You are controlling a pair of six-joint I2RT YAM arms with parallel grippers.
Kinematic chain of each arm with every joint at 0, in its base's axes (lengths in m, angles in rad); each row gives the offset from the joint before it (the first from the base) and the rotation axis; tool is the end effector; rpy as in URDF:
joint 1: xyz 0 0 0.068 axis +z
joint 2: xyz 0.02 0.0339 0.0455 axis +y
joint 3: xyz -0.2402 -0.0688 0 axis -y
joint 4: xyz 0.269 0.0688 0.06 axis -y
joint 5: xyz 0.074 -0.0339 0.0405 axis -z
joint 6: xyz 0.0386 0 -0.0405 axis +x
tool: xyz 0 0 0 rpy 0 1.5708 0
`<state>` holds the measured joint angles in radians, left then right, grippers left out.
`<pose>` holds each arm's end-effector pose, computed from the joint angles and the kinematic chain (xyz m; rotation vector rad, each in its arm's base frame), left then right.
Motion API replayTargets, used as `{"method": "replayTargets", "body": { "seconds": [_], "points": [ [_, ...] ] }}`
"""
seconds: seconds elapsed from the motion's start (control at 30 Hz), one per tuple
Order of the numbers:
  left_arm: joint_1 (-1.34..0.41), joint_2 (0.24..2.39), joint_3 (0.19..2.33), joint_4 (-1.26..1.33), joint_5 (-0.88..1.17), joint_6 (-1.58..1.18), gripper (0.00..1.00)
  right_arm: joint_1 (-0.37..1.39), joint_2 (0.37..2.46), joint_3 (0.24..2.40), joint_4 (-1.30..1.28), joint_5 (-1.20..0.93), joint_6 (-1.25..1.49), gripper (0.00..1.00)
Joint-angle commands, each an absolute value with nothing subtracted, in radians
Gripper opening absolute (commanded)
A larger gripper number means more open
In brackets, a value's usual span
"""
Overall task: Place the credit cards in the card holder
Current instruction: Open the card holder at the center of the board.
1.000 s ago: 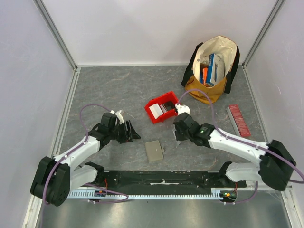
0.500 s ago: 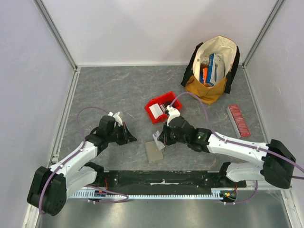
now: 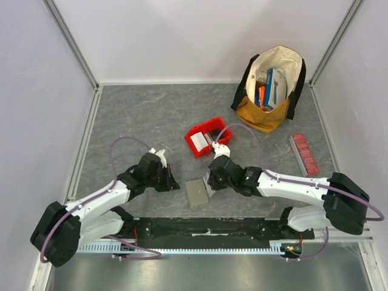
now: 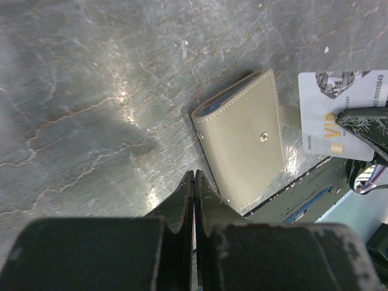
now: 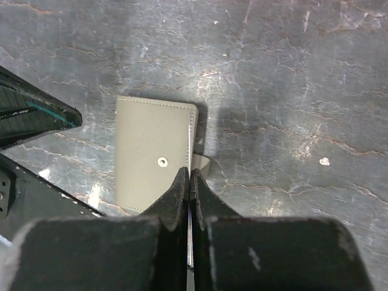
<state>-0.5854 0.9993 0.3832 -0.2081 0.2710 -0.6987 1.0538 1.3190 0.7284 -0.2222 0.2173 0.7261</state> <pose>0.1775 -0.1301 0.1274 -0.0085 2.5633 -0.8798 0.1524 0.2513 0.1651 -0.2934 2.4243 0.5875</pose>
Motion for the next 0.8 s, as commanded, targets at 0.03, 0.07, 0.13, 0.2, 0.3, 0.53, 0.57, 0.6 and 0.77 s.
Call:
{"method": "replayTargets", "body": {
  "seconds": [0.03,0.07,0.13,0.2,0.3,0.53,0.57,0.6,0.77],
  "points": [
    [-0.658,1.075,0.443,-0.183,0.207,-0.747,0.02,1.058,1.33,0.704,-0.221,0.256,0.738,0.0],
    [-0.67,1.091,0.446,-0.178,0.204,-0.752,0.02,1.058,1.333,0.701,-0.216,0.256,0.739,0.0],
    [-0.686,1.114,0.448,-0.167,0.201,-0.762,0.02,1.058,1.344,0.695,-0.201,0.247,0.741,0.0],
    [-0.701,1.135,0.451,-0.153,0.201,-0.772,0.02,1.057,1.356,0.686,-0.177,0.233,0.744,0.0],
    [-0.71,1.163,0.449,-0.137,0.201,-0.785,0.02,1.058,1.374,0.675,-0.149,0.212,0.749,0.0],
    [-0.719,1.219,0.454,-0.098,0.207,-0.796,0.02,1.057,1.355,0.638,-0.071,0.157,0.759,0.0],
    [-0.721,1.227,0.456,-0.097,0.207,-0.796,0.02,1.057,1.35,0.635,-0.061,0.144,0.761,0.0],
    [-0.719,1.235,0.46,-0.098,0.204,-0.795,0.02,1.057,1.347,0.635,-0.06,0.134,0.764,0.0],
    [-0.719,1.267,0.482,-0.095,0.201,-0.785,0.02,1.057,1.321,0.62,-0.011,0.088,0.784,0.0]
  ]
}}
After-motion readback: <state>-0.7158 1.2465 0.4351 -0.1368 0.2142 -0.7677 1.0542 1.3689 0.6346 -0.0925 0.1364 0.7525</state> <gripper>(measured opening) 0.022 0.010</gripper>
